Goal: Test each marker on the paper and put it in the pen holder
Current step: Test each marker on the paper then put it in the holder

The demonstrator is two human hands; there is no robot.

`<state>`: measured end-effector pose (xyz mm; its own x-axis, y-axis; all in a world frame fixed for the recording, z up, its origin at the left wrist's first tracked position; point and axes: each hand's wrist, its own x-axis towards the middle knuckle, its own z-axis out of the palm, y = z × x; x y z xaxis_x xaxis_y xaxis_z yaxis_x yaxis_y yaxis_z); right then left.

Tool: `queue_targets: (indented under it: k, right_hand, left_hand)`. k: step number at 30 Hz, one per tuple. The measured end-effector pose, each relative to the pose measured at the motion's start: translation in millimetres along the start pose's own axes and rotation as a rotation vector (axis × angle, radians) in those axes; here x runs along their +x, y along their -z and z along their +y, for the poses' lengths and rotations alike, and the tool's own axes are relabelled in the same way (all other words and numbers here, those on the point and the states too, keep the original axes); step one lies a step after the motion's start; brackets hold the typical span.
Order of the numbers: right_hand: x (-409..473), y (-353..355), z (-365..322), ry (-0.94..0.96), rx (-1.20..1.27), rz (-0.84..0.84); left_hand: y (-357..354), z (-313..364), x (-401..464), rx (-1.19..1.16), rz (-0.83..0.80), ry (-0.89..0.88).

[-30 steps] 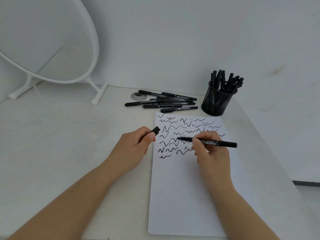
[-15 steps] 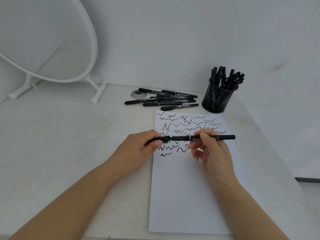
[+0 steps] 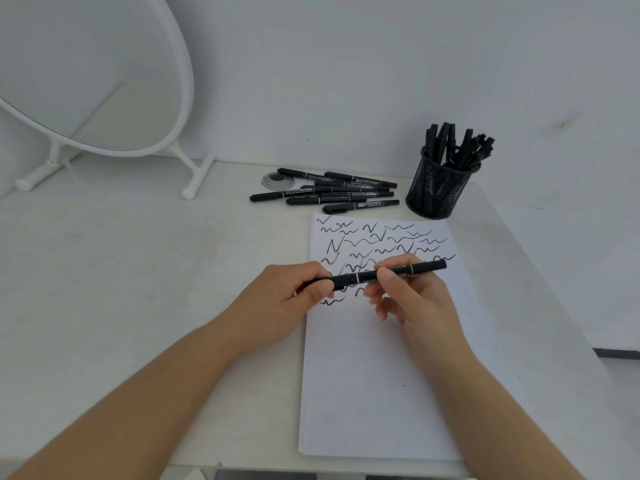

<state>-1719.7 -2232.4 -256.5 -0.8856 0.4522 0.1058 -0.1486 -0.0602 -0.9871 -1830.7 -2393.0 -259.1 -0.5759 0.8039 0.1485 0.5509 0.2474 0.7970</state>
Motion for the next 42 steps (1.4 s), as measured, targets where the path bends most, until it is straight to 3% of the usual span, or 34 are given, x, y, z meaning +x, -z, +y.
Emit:
queue_targets:
  k: [10, 29, 33, 37, 39, 42]
  right_hand:
    - [1, -2, 2, -0.026, 0.088, -0.049]
    - [-4, -11, -7, 0.102, -0.070, -0.040]
    - [-2, -6, -10, 0.036, -0.085, -0.001]
    - [4, 14, -26, -0.082, 0.088, -0.077]
    - [10, 21, -36, -0.084, -0.067, -0.101]
    - [23, 26, -46, -0.046, -0.505, -0.021]
  left_hand:
    - [-2, 3, 1, -0.072, 0.054, 0.002]
    - [-2, 1, 8, -0.440, -0.117, 0.096]
    - [0, 1, 8, -0.361, -0.035, 0.112]
    - [18, -2, 8, -0.370, 0.003, 0.136]
    - [27, -2, 12, -0.301, -0.024, 0.168]
    - [34, 3, 24, -0.144, -0.029, 0.183]
